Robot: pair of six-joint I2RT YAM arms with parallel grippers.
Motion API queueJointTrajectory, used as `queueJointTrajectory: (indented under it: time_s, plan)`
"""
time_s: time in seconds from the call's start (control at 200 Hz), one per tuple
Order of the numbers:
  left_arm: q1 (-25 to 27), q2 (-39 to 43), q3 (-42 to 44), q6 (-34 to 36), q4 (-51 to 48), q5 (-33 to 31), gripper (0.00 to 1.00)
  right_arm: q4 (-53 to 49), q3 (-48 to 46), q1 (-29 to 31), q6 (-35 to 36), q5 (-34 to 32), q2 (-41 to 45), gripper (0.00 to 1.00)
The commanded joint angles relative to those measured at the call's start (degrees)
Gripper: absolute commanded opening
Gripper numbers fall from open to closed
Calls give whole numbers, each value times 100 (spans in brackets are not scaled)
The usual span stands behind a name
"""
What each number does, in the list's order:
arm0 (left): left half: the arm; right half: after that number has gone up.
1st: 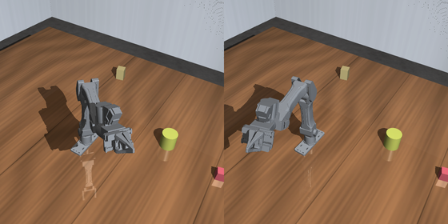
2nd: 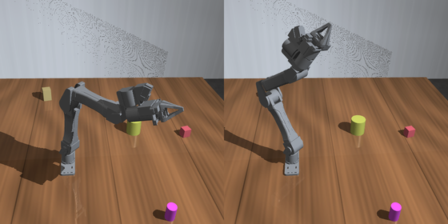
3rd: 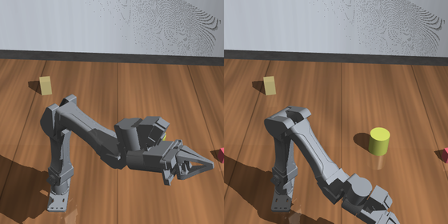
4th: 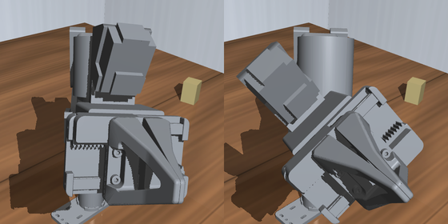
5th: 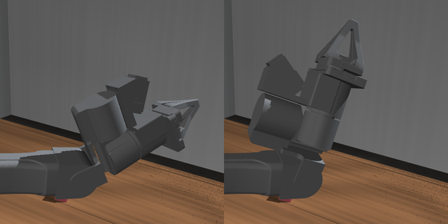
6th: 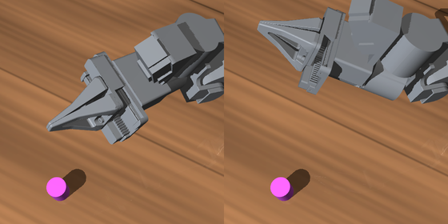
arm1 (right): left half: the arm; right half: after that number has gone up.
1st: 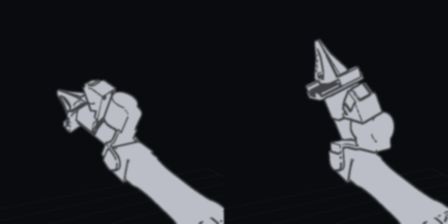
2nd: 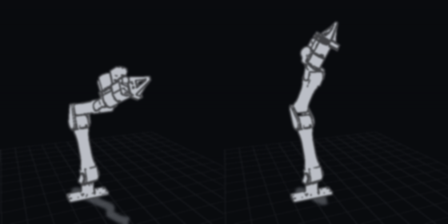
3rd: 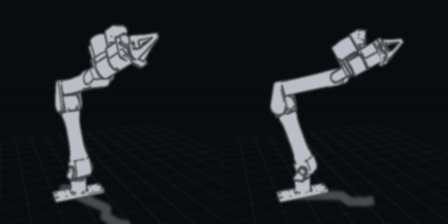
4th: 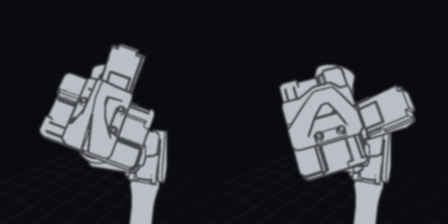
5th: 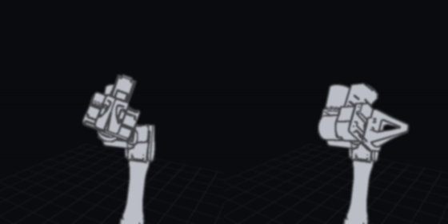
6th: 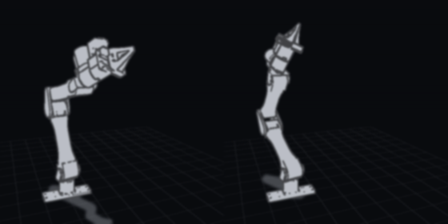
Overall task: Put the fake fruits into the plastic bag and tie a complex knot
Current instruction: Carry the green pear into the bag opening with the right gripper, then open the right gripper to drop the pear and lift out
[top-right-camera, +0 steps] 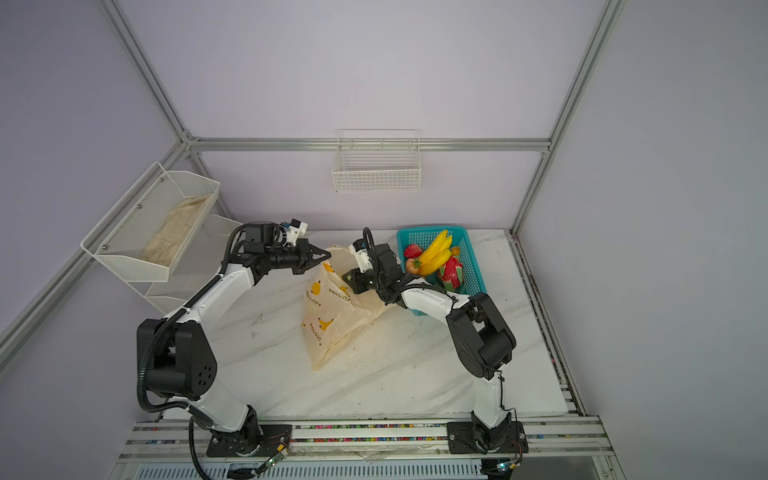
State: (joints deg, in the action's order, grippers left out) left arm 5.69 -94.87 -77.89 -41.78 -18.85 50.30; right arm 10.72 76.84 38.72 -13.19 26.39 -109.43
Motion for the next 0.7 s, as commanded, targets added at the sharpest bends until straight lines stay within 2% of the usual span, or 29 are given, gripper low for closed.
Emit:
queueJointTrajectory:
  time_s: [0.0,0.09,0.26,0.36,0.55,0.695]
  plan:
    - [11,140,187,91,177,60,0,900,-222,57,-455,1084,132,30]
    - [18,159,192,93,179,54,0,866,-234,57,-506,1201,143,38]
    - [15,171,186,100,171,55,0,480,-230,18,-423,732,252,52]
    - [11,171,187,100,178,64,0,355,-261,-52,-360,679,353,59]
    - [11,171,193,100,174,66,0,64,-327,-172,-195,491,666,59]
    - [17,163,193,104,171,43,0,-535,-361,-224,177,-115,1114,60]
